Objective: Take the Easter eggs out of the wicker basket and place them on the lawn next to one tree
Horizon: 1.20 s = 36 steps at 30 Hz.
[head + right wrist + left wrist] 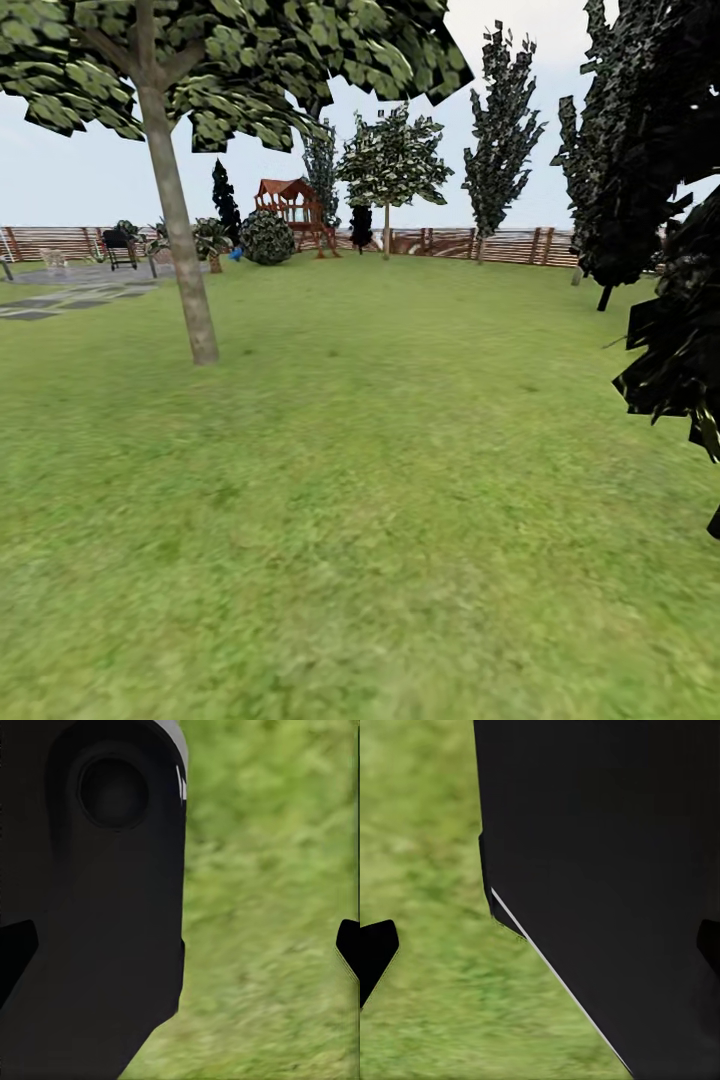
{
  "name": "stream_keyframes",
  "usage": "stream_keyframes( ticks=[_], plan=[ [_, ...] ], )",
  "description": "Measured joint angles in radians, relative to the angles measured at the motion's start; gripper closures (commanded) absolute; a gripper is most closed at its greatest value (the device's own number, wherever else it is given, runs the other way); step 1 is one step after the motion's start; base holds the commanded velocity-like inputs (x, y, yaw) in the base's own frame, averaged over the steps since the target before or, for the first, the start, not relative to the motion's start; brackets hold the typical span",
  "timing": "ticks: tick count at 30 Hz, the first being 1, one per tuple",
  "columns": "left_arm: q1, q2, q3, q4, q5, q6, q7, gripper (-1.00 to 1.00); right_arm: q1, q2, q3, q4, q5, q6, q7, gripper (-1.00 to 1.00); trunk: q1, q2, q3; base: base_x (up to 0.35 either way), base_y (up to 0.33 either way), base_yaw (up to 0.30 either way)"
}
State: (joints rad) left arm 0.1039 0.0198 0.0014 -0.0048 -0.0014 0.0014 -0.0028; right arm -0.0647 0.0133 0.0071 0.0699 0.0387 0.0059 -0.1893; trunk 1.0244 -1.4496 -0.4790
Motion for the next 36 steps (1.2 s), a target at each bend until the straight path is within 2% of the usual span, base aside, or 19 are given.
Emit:
stream_keyframes(
  ticks=[36],
  plan=[
    [0.0,0.0,0.0,-0.001,0.0,0.0,0.0,-1.0,0.0,-0.001,0.0,0.0,0.0,0.0,0.0,-1.0,0.0,0.0,0.0,0.335,0.0,0.0]
  ],
)
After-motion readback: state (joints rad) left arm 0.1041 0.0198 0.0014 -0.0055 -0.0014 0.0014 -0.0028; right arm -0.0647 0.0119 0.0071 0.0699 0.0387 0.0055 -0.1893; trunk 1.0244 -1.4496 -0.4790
